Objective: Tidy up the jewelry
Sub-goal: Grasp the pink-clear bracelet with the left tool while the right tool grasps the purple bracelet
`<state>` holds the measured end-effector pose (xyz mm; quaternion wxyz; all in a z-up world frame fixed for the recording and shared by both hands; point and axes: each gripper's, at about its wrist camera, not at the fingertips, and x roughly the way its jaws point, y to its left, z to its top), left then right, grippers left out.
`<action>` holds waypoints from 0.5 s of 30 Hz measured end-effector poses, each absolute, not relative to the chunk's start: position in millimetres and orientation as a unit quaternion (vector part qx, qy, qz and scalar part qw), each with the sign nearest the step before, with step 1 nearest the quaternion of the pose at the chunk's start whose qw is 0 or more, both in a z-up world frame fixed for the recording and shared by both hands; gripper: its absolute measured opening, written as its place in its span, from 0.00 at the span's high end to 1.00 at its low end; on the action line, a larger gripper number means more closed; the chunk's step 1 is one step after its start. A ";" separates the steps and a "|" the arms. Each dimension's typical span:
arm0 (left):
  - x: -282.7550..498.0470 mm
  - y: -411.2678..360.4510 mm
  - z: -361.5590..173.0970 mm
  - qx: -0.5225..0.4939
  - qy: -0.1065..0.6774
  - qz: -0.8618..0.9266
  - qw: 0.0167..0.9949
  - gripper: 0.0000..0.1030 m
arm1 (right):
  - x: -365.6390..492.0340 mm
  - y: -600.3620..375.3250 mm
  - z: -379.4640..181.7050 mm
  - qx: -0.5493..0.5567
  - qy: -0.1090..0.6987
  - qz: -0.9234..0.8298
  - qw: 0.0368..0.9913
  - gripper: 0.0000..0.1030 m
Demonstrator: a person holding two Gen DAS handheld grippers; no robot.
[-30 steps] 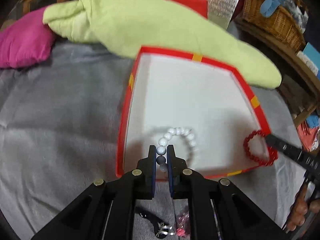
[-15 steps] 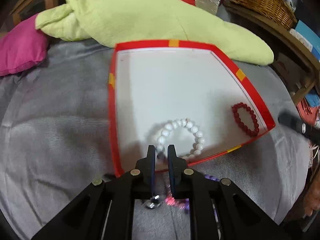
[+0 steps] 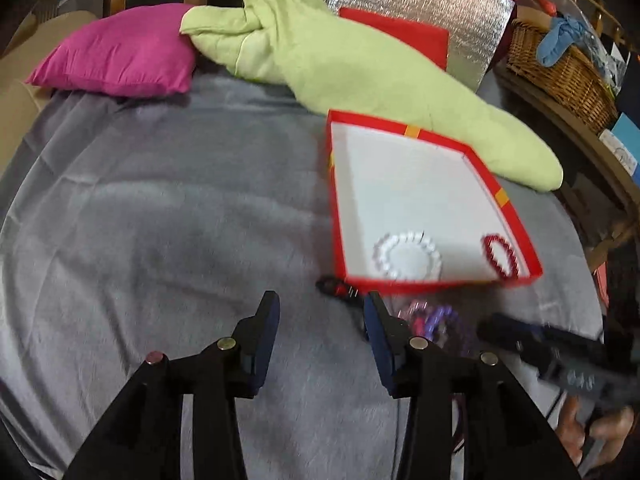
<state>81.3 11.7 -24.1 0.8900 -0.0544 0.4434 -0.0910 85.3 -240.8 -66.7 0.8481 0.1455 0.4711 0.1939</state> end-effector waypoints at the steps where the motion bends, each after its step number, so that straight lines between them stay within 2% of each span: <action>1: 80.5 11.5 -27.6 -0.051 0.446 -0.091 0.889 0.56 | 88.4 -238.4 -69.8 0.147 0.475 0.194 0.846 0.62; 3: 78.6 13.0 -30.4 -0.049 0.451 -0.092 0.886 0.56 | 94.1 -230.1 -74.3 0.142 0.484 0.193 0.842 0.62; 5: 78.2 13.8 -32.6 -0.049 0.457 -0.095 0.883 0.56 | 99.2 -221.1 -78.8 0.136 0.494 0.199 0.835 0.76; 6: 78.9 13.1 -33.4 -0.047 0.458 -0.098 0.882 0.56 | 99.5 -217.8 -80.8 0.128 0.499 0.201 0.833 0.87; 7: 79.2 11.7 -33.4 -0.044 0.457 -0.104 0.882 0.56 | 98.6 -216.0 -80.8 0.117 0.496 0.196 0.838 0.89; 15: 73.0 -23.2 -35.3 0.013 0.453 -0.182 0.873 0.56 | 90.6 -253.8 -63.7 0.138 0.474 0.169 0.853 0.90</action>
